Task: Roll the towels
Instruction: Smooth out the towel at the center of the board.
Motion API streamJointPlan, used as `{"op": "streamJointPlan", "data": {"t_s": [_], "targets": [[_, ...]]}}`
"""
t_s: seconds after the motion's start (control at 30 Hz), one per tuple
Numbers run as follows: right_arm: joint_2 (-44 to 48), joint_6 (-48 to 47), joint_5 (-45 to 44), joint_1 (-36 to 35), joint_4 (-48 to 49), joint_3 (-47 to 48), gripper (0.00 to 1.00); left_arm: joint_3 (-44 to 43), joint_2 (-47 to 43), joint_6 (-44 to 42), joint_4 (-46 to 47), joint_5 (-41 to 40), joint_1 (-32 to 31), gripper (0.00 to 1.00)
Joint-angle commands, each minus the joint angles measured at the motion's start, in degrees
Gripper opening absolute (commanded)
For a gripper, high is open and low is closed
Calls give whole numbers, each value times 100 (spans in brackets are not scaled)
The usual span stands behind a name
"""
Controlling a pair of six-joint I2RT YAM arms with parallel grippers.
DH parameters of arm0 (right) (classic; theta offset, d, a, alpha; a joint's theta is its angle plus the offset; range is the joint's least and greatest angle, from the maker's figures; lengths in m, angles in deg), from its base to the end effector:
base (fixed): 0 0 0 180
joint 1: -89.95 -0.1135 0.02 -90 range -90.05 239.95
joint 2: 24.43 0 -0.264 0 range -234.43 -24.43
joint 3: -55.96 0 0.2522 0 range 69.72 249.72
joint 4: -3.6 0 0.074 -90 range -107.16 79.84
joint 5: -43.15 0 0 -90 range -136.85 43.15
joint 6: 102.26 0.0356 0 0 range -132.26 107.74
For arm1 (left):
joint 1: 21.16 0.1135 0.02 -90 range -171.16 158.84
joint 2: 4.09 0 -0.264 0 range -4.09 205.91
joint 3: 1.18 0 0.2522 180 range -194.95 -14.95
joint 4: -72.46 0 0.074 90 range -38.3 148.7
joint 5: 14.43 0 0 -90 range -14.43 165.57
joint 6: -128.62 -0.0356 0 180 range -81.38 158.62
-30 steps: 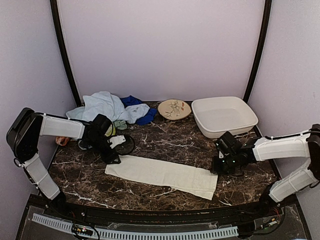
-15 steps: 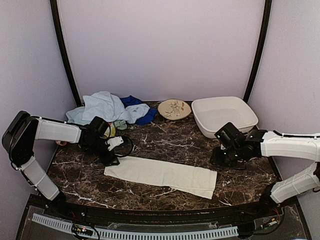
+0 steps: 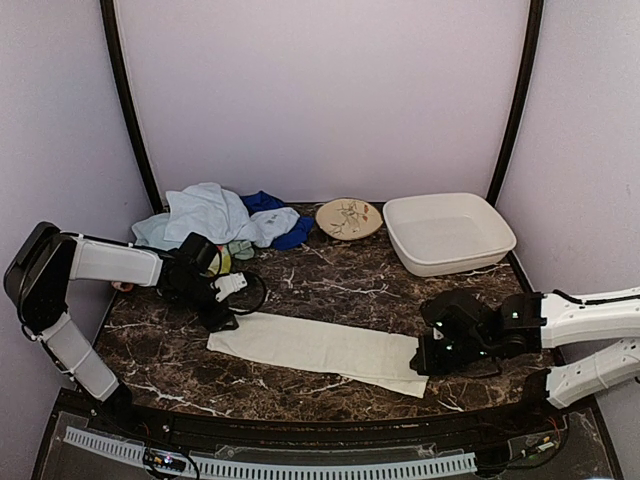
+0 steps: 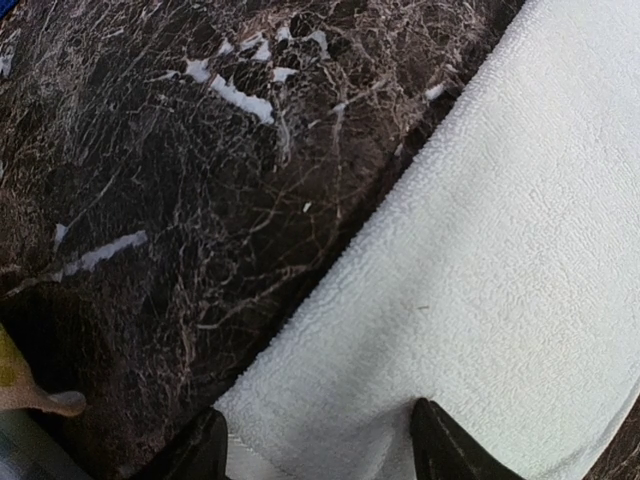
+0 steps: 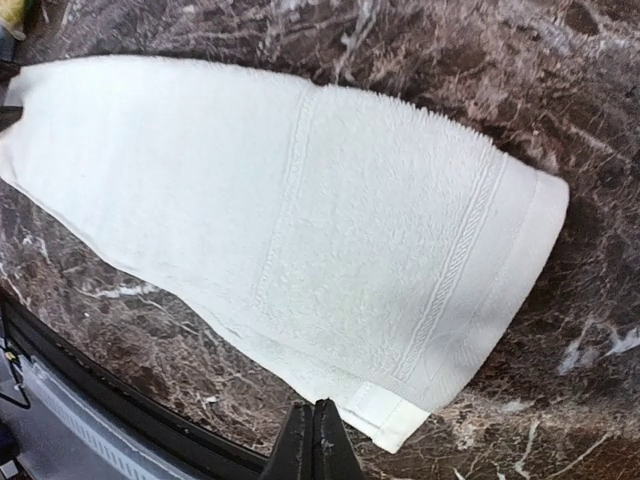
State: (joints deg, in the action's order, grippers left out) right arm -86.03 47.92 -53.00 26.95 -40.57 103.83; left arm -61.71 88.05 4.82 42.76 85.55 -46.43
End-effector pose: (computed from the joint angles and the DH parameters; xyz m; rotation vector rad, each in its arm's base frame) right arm 0.0931 0.1743 0.1932 -0.0249 2.7168 0.6180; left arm 0.2659 -0.1324 0.1495 1.3448 2.2546 -0.1786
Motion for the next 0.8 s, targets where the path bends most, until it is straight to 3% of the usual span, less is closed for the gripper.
{"op": "streamJointPlan", "data": {"t_s": [0.0, 0.27, 0.57, 0.77], "targets": [[-600, 87, 183, -286, 442, -67, 0, 148, -18, -144, -96, -442, 31, 65], [-1398, 48, 13, -532, 244, -18, 0, 283, -85, -317, 22, -655, 29, 66], [-1750, 358, -473, -485, -834, 86, 0, 686, -183, -686, 448, -1022, 24, 69], [-1754, 346, -534, -326, -905, 21, 0, 997, -267, -990, 717, -1241, 31, 69]]}}
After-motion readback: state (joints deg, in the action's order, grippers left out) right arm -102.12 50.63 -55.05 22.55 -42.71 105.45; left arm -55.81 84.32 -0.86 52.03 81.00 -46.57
